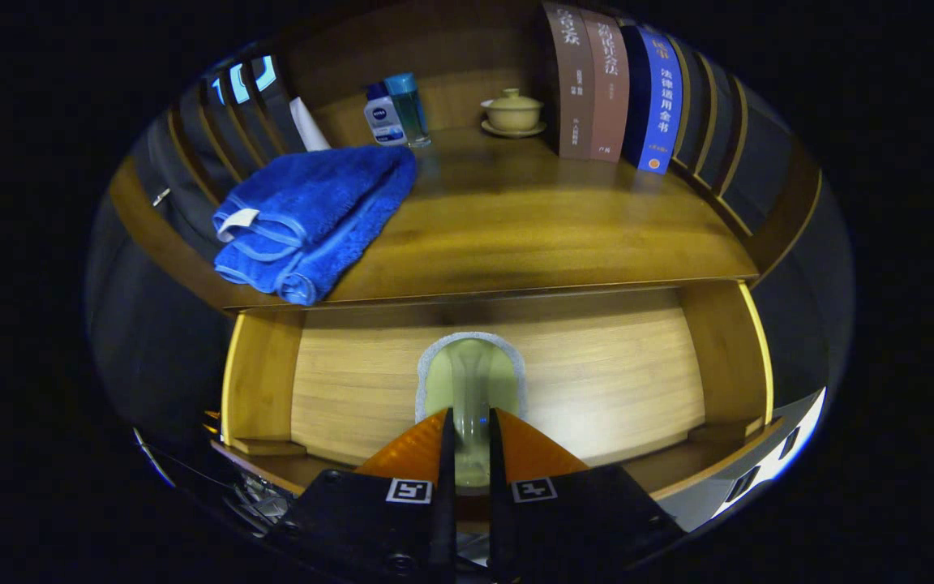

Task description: Pull open the drawer, take out the items inside it, and place them on the countertop above the cabinet.

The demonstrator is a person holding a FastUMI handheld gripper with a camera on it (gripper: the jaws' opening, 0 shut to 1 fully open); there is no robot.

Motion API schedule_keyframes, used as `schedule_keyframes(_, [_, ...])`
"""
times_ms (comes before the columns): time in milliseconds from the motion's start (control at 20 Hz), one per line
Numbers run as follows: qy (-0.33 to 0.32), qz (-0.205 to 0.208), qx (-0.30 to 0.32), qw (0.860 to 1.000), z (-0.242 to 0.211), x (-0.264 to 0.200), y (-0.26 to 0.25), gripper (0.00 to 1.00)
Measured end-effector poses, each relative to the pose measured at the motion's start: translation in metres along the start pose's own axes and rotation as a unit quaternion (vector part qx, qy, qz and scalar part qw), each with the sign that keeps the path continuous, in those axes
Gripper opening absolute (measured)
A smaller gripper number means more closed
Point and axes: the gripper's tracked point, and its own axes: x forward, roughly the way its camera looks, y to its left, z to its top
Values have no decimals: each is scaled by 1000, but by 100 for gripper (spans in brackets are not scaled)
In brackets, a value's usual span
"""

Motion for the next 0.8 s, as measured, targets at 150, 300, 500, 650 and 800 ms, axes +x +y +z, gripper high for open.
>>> schedule_keyframes(150, [-13, 5, 4, 1000, 13, -26, 2, 21])
schedule_keyframes(300, [-29, -3, 3, 1000, 44, -38, -2, 21])
schedule_keyframes(500, [-36, -23, 3, 999, 95, -23, -10, 21])
schedule_keyframes(650, [-35, -38, -2, 999, 129, 0, -13, 21])
schedule_keyframes(800, [-19, -43, 2, 999, 152, 26, -13, 21])
